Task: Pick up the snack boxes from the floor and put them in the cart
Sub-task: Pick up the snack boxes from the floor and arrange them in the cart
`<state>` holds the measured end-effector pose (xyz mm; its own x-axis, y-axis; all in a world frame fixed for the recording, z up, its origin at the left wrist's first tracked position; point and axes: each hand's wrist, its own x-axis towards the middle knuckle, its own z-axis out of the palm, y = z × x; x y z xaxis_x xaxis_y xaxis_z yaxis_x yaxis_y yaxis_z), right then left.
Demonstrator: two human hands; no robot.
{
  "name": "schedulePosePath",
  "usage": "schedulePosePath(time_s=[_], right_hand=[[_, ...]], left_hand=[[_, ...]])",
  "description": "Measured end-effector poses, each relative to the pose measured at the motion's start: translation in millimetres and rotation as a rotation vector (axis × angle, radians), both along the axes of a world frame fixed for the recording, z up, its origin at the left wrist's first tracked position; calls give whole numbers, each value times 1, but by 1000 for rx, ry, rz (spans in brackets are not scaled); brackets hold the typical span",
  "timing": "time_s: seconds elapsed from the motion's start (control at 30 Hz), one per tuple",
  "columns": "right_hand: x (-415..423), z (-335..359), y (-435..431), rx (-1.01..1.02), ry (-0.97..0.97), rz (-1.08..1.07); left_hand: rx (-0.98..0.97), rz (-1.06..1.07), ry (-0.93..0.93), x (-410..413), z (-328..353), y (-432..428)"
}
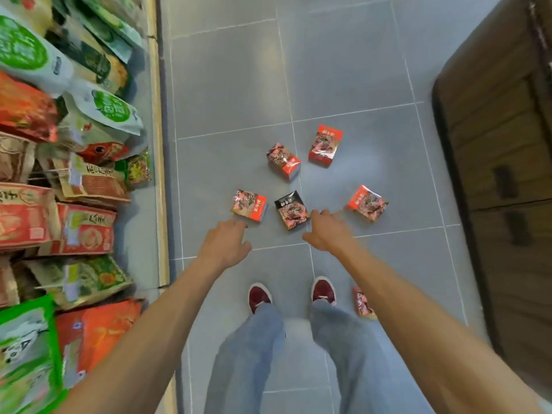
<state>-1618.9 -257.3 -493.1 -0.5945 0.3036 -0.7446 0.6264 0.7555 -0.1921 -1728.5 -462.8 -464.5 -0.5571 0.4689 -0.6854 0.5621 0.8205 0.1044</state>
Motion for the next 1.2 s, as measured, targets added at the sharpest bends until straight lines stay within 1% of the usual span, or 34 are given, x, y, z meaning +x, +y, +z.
schedulePosePath(time_s=[0.17, 0.3, 0.4, 0.5, 0.63, 0.7, 0.77, 0.87, 1.1, 1.2], right_hand=[[-23, -125, -14, 18, 28, -77], [-37, -224, -20, 43, 64, -181], [-47, -293, -25, 88, 70, -225], [-60, -354, -29, 149, 123, -271], [-74, -414, -36, 231, 155, -348], [-79, -434, -40, 243, 117, -348], [-84, -447, -41, 256, 92, -350], [-89, -460, -40, 284, 106, -383], [-91, -473, -38, 352, 168, -378], [-89, -474, -36, 361, 213, -387]], left_hand=[[-58, -138, 32, -34, -129, -2], [-66, -209, 57, -57, -231, -3], [-52, -275, 119, -77, -303, -6], [-31, -327, 196, -97, -364, -7], [-8, -433, 298, -120, -428, -1], [16, -469, 330, -131, -452, 4], [-32, -530, 332, -139, -470, 9], [-87, -601, 324, -148, -485, 17], [-9, -666, 345, -162, -497, 21], [17, -651, 325, -163, -501, 19]])
